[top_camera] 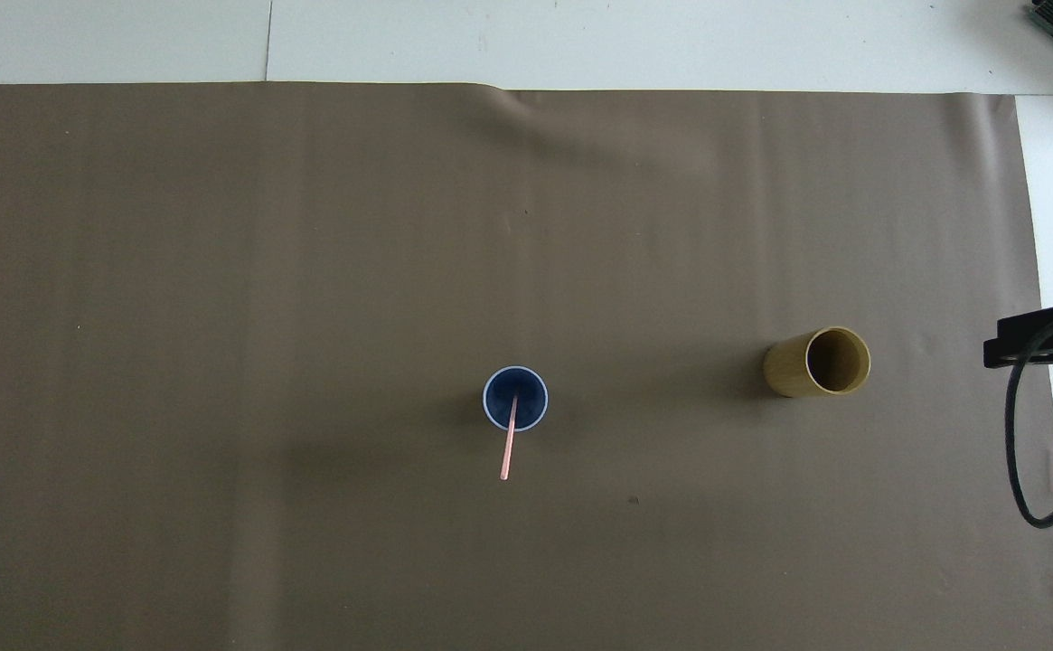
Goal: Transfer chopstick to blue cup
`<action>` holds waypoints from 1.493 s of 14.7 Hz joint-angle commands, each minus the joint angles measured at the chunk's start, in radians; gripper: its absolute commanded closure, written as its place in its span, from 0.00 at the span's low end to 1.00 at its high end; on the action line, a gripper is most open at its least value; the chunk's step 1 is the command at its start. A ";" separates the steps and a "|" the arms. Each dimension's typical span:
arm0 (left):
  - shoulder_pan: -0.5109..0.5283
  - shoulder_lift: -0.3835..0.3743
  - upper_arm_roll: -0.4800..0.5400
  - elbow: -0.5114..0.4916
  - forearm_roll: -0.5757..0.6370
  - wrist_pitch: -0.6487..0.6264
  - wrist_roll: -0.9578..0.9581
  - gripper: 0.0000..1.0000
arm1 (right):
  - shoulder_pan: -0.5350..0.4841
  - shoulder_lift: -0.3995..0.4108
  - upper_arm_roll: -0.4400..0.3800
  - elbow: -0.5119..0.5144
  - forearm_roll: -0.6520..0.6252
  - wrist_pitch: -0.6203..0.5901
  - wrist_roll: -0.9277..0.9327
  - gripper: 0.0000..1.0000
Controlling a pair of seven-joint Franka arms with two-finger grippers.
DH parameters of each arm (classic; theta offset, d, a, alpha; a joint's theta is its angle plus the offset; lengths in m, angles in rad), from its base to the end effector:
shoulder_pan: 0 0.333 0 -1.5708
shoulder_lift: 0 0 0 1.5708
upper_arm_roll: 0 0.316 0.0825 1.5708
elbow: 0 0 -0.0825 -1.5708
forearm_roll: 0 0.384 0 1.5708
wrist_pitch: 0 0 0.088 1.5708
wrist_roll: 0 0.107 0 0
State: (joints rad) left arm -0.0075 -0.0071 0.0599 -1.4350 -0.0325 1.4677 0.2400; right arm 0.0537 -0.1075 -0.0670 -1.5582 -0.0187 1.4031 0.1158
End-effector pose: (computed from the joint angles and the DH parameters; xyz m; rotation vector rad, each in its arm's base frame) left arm 0.5402 0.0247 0.6826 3.1000 -0.2979 0.0687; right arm 0.5023 -0.0112 0.6727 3.1202 -0.2050 -0.0738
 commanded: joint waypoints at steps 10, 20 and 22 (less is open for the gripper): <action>0.029 0.002 0.001 0.019 0.028 -0.023 0.007 0.00 | -0.005 0.005 0.007 0.007 -0.017 0.000 -0.038 0.00; 0.030 0.002 0.001 0.019 0.028 -0.023 0.007 0.00 | -0.005 0.002 0.007 0.003 -0.010 0.000 -0.035 0.00; 0.030 0.002 0.000 0.019 0.028 -0.023 0.007 0.00 | -0.005 0.002 0.007 0.003 -0.009 0.000 -0.035 0.00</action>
State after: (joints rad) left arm 0.0223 -0.0078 0.0625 -1.4348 -0.0195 1.4674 0.2400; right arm 0.0550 -0.1075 -0.0640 -1.5575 -0.0244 1.4064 0.1025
